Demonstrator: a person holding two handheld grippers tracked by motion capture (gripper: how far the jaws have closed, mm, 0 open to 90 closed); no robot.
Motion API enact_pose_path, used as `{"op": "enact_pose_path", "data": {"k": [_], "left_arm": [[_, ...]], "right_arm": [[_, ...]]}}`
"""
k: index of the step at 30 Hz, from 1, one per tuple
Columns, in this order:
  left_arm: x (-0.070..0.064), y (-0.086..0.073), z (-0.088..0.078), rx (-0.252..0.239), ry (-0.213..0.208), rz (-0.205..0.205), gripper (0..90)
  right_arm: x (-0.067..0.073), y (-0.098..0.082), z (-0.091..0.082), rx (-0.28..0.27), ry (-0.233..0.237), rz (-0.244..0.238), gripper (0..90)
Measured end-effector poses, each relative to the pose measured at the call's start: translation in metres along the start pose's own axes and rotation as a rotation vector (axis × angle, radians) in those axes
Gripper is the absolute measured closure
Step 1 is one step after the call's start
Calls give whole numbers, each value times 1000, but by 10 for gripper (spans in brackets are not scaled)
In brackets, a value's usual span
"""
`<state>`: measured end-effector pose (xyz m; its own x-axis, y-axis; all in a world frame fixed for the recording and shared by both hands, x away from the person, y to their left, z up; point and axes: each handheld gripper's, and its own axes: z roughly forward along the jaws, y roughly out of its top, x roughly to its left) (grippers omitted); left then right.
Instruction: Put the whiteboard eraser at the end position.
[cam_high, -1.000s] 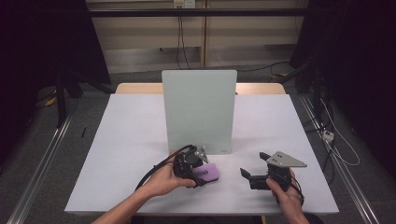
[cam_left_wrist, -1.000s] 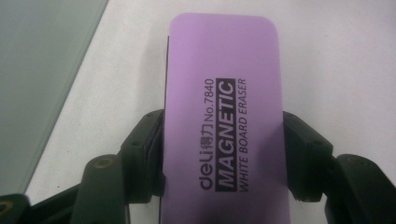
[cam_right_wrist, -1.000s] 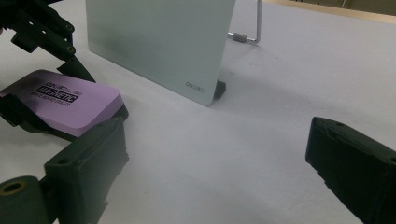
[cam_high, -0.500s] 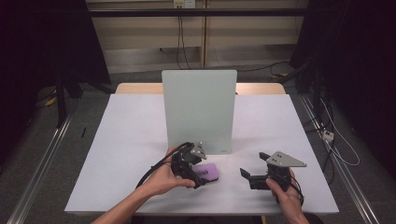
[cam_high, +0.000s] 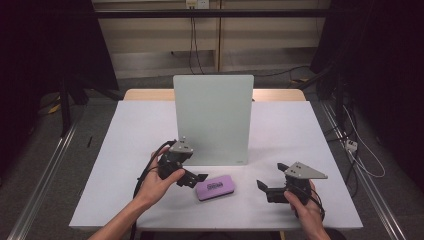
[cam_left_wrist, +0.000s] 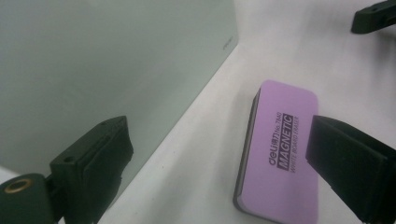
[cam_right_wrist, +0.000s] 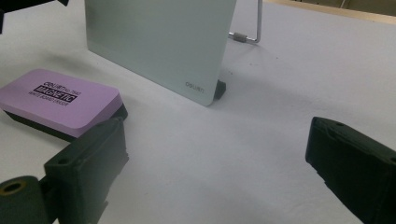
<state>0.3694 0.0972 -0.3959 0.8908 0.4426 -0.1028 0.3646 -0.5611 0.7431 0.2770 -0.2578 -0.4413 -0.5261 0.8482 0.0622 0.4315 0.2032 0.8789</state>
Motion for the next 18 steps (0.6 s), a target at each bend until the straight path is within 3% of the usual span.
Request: {"op": "enact_pose_path", "data": {"k": [6, 8, 11, 18], "left_arm": [[1, -18, -16, -61, 106, -14, 65], [1, -26, -20, -87, 143, -36, 64], [3, -37, -27, -118, 156, -81, 61], [6, -60, -51, -146, 231, -110, 60]], "right_arm": [[1, 0, 1, -1, 0, 1, 53], [1, 0, 1, 1, 0, 3, 53], [1, 0, 1, 0, 1, 4, 53], [1, 0, 1, 2, 0, 7, 53]]}}
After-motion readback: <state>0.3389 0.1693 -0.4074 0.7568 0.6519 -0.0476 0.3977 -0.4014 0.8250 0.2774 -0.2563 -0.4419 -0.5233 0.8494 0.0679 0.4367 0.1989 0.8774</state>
